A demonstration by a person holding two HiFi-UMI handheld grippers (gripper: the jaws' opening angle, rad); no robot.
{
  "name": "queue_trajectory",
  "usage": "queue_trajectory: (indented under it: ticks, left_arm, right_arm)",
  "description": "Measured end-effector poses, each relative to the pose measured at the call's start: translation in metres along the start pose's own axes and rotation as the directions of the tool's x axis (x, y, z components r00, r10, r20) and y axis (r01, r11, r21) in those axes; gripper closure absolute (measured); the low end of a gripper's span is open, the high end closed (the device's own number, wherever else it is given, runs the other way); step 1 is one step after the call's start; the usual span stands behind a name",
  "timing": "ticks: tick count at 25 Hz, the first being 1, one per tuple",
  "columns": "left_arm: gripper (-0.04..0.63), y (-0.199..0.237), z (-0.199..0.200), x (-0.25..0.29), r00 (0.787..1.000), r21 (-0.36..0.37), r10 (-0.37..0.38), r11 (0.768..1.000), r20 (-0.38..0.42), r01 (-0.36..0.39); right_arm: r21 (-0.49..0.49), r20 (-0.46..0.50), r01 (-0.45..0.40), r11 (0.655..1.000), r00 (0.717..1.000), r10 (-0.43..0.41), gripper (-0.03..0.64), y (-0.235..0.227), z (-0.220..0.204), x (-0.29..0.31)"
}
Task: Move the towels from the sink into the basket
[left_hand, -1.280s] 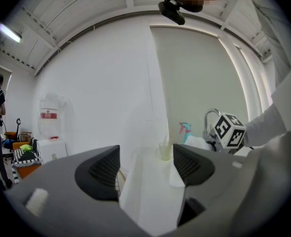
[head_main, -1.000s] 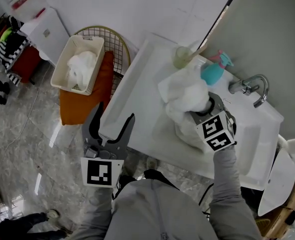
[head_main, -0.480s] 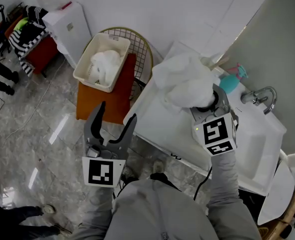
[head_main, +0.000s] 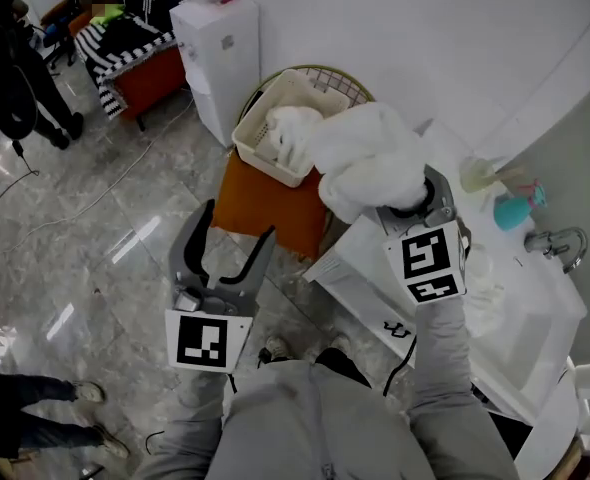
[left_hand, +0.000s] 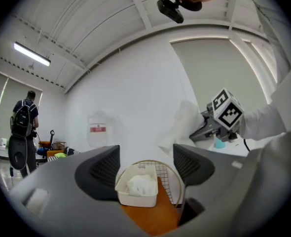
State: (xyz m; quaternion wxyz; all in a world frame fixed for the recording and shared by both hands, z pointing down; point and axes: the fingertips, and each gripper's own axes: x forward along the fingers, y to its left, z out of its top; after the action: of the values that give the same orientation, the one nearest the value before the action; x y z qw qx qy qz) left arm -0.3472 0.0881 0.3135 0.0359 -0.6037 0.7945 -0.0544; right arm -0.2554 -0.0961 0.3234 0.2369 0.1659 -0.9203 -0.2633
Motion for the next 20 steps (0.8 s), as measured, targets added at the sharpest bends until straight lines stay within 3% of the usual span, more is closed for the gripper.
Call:
queue_trajectory:
  ticks: [10,20]
  left_arm:
    - [0.227,0.072,-0.013,-0.031,0.991,-0.013,0.135,0.991,-0.009,-0.135]
    - [0.228,0.146,-0.031,-0.013,0.957,0.011,0.280,0.960,-0.076,-0.280]
  right_arm:
    - [0.001,0.042,-0.080,0.997,0.996,0.080,0.408,0.044,0.051,0.083]
    - [0.069,-0.025,-0.102,0.992,0.994,0.104,0.408,0.038,0.036,0.216]
